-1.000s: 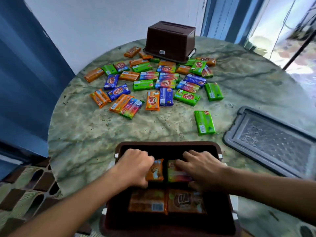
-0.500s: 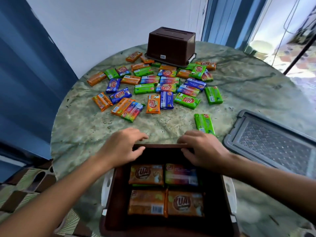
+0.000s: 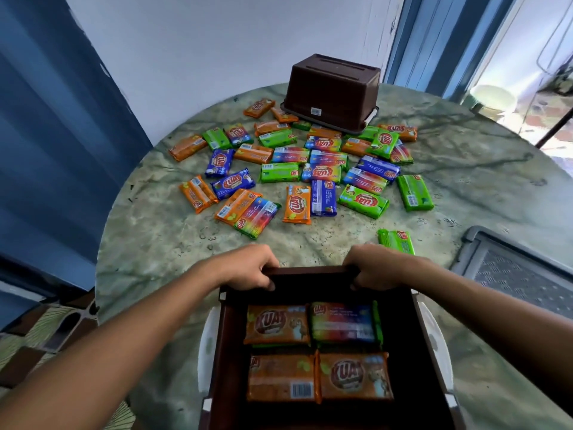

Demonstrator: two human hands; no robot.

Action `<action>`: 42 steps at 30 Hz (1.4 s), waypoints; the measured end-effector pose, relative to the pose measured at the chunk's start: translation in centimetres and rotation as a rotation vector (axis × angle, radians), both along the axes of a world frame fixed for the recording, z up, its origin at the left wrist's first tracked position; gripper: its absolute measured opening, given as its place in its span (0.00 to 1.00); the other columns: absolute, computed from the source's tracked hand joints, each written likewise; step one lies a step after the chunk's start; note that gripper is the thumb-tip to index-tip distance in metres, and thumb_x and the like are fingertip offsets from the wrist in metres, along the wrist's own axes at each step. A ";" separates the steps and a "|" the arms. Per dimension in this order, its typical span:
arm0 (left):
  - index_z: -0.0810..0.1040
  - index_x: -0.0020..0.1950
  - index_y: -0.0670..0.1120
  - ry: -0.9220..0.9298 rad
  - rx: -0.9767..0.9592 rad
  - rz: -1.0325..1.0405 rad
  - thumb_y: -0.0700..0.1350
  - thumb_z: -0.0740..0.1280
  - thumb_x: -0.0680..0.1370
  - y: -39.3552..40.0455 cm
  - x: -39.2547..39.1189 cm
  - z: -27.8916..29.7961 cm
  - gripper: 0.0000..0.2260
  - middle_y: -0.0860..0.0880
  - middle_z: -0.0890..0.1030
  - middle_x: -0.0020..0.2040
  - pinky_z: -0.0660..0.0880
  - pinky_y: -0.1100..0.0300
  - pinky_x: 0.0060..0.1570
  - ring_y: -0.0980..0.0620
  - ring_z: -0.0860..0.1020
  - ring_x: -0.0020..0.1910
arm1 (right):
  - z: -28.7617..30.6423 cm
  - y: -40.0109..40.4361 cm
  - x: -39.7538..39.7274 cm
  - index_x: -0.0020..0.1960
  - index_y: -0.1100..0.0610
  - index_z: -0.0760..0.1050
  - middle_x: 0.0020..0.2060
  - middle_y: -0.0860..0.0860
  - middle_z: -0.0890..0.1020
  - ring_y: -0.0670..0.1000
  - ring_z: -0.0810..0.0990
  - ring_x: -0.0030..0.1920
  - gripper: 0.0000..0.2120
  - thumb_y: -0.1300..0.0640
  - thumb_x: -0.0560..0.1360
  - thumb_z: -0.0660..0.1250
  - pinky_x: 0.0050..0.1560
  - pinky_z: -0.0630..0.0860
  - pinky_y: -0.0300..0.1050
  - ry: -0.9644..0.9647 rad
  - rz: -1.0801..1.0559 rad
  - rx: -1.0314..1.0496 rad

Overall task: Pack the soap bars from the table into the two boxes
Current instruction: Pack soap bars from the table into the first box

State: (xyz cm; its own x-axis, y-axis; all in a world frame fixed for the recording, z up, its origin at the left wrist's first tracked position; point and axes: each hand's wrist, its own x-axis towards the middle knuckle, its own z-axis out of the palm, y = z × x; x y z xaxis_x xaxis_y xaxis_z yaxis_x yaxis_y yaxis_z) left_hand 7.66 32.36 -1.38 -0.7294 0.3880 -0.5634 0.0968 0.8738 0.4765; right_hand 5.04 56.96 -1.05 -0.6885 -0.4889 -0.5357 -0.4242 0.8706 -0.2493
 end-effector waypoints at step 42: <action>0.52 0.73 0.40 0.034 -0.291 0.296 0.49 0.79 0.65 -2.5 -16.9 -7.6 0.48 0.36 0.68 0.69 0.67 0.43 0.62 0.36 0.68 0.68 | -8.6 -15.6 -17.0 0.64 0.62 0.70 0.58 0.59 0.77 0.59 0.75 0.59 0.31 0.46 0.69 0.73 0.54 0.77 0.53 0.145 -0.506 0.135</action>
State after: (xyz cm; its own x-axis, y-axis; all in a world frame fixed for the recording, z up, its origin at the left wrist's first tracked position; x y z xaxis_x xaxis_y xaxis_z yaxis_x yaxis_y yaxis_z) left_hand -9.19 29.88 -9.03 -0.8058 -0.0130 -0.5921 -0.1674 0.9640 0.2066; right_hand -11.92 41.40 -9.67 -0.8915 -0.0107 -0.4529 0.0344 0.9952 -0.0912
